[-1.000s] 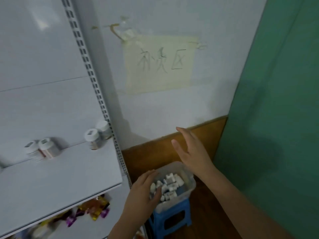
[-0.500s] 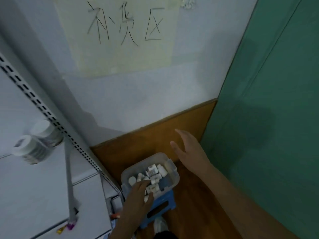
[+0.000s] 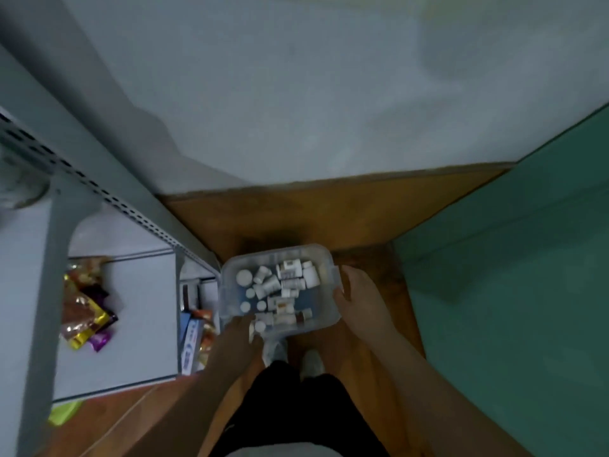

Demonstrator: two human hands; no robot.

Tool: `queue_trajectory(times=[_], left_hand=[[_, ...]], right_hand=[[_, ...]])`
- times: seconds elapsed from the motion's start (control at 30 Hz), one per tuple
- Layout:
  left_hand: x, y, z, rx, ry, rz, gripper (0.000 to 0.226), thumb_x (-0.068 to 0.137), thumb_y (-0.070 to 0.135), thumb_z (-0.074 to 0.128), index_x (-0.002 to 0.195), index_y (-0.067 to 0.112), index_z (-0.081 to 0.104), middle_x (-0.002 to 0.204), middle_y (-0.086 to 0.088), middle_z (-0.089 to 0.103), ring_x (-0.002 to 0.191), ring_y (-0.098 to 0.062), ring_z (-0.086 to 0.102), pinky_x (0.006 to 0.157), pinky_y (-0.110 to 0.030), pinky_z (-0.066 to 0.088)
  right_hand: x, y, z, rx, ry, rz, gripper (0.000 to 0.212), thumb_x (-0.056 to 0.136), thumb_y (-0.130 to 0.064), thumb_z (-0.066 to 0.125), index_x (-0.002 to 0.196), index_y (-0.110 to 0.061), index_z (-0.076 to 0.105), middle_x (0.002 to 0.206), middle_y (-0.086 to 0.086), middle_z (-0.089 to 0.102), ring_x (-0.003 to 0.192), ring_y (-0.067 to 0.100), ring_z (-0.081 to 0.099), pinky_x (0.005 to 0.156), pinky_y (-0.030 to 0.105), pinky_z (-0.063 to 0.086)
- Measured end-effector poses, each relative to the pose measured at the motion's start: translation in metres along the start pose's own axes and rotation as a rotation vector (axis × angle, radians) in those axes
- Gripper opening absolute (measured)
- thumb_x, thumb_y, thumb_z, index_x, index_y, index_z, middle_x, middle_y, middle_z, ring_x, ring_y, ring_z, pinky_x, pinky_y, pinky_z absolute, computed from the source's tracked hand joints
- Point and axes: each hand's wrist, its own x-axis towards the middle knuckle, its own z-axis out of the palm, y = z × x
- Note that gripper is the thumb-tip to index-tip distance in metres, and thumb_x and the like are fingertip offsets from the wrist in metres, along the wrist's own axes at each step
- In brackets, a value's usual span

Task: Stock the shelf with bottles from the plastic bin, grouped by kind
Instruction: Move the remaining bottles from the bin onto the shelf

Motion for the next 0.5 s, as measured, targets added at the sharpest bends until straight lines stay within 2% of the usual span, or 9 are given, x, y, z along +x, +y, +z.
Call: queue_trajectory(times=[0.03,0.07,0.17,0.27,0.33,0.43,0.5], left_hand=[[0.005,-0.004,0.005,-0.003,-0.007,-0.027,0.079,0.078,0.06,0.034,0.133,0.008,0.056,0.127,-0.018,0.06,0.116,-0.036,0.057,0.094,-0.039,0.046],[0.01,-0.007,0.01,-0.002,-0.022,-0.065,0.076,0.079,0.058,0.037,0.133,0.008,0.055,0.126,-0.018,0.059,0.116,-0.036,0.056,0.094,-0.039,0.045],[0.032,-0.02,0.024,-0.008,-0.032,-0.144,0.057,0.087,0.039,0.049,0.135,0.009,0.053,0.126,-0.018,0.058,0.116,-0.036,0.055,0.092,-0.04,0.047],[0.062,-0.032,0.043,-0.008,0.021,-0.195,0.045,0.092,0.025,0.058,0.134,0.007,0.054,0.126,-0.018,0.058,0.115,-0.035,0.056,0.092,-0.041,0.048],[0.087,-0.036,0.054,-0.015,0.103,-0.176,0.04,0.092,0.022,0.055,0.128,0.004,0.059,0.123,-0.019,0.06,0.112,-0.036,0.059,0.092,-0.042,0.049],[0.129,-0.046,0.072,0.052,0.168,-0.077,0.037,0.085,0.019,0.051,0.115,0.003,0.067,0.11,-0.017,0.065,0.1,-0.037,0.062,0.083,-0.043,0.054],[0.159,-0.053,0.083,0.111,0.183,-0.029,0.031,0.087,0.013,0.056,0.115,0.005,0.065,0.111,-0.015,0.063,0.101,-0.035,0.06,0.08,-0.043,0.054]], right_hand=[[0.009,0.007,0.013,-0.018,-0.044,0.014,0.038,0.095,-0.044,0.042,0.117,-0.017,0.056,0.108,0.002,0.061,0.098,0.019,0.059,0.084,0.047,0.054],[0.016,0.01,0.023,-0.045,-0.091,0.024,0.04,0.096,-0.039,0.045,0.126,-0.014,0.053,0.115,0.005,0.059,0.104,0.022,0.058,0.089,0.044,0.053],[0.046,0.028,0.051,-0.126,-0.164,0.028,0.049,0.098,-0.022,0.052,0.144,-0.007,0.04,0.137,0.01,0.05,0.123,0.025,0.05,0.1,0.033,0.045],[0.084,0.05,0.088,-0.197,-0.26,0.036,0.052,0.098,-0.022,0.053,0.146,-0.008,0.037,0.135,0.012,0.051,0.119,0.025,0.053,0.098,0.035,0.048],[0.112,0.065,0.11,-0.249,-0.29,0.06,0.052,0.097,-0.019,0.055,0.144,-0.007,0.038,0.132,0.012,0.052,0.118,0.025,0.053,0.097,0.034,0.048],[0.16,0.086,0.144,-0.34,-0.229,0.012,0.049,0.092,-0.013,0.058,0.139,-0.008,0.044,0.125,0.013,0.057,0.111,0.025,0.056,0.095,0.036,0.049],[0.193,0.094,0.167,-0.38,-0.177,-0.026,0.049,0.09,-0.009,0.06,0.137,-0.008,0.046,0.128,0.014,0.058,0.114,0.027,0.056,0.097,0.037,0.047]])
